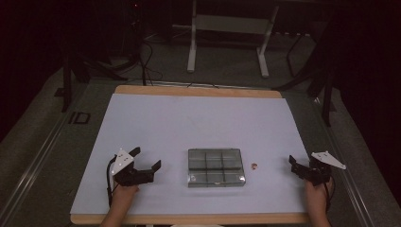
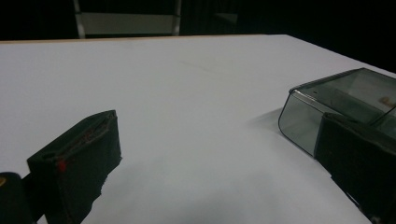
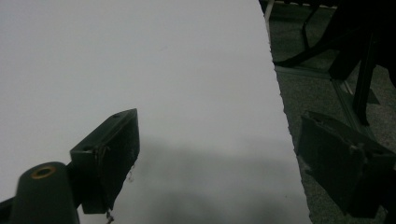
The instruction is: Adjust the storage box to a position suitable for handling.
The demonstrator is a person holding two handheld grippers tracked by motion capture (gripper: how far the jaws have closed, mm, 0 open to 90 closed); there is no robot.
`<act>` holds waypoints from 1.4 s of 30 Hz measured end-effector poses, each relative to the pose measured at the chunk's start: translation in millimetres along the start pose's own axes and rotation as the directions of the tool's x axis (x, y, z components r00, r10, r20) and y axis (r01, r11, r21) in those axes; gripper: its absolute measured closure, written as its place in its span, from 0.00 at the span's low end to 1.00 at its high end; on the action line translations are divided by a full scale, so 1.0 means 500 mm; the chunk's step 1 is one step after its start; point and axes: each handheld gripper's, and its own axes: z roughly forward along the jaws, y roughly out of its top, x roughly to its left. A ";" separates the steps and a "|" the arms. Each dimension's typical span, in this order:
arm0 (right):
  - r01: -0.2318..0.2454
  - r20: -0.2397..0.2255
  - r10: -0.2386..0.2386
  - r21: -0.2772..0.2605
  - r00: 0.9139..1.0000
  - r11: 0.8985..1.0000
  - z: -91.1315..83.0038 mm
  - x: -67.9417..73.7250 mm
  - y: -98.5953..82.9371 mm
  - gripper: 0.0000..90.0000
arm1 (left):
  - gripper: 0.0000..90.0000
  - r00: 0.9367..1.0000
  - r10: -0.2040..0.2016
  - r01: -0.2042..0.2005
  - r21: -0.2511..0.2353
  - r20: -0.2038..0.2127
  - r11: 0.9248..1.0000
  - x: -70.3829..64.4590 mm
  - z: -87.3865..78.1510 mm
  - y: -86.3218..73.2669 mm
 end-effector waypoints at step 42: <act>0.144 -0.295 -0.124 0.046 0.947 0.989 0.004 0.033 0.039 0.16 | 0.02 0.972 0.055 -0.103 0.204 0.228 0.974 -0.015 0.041 0.023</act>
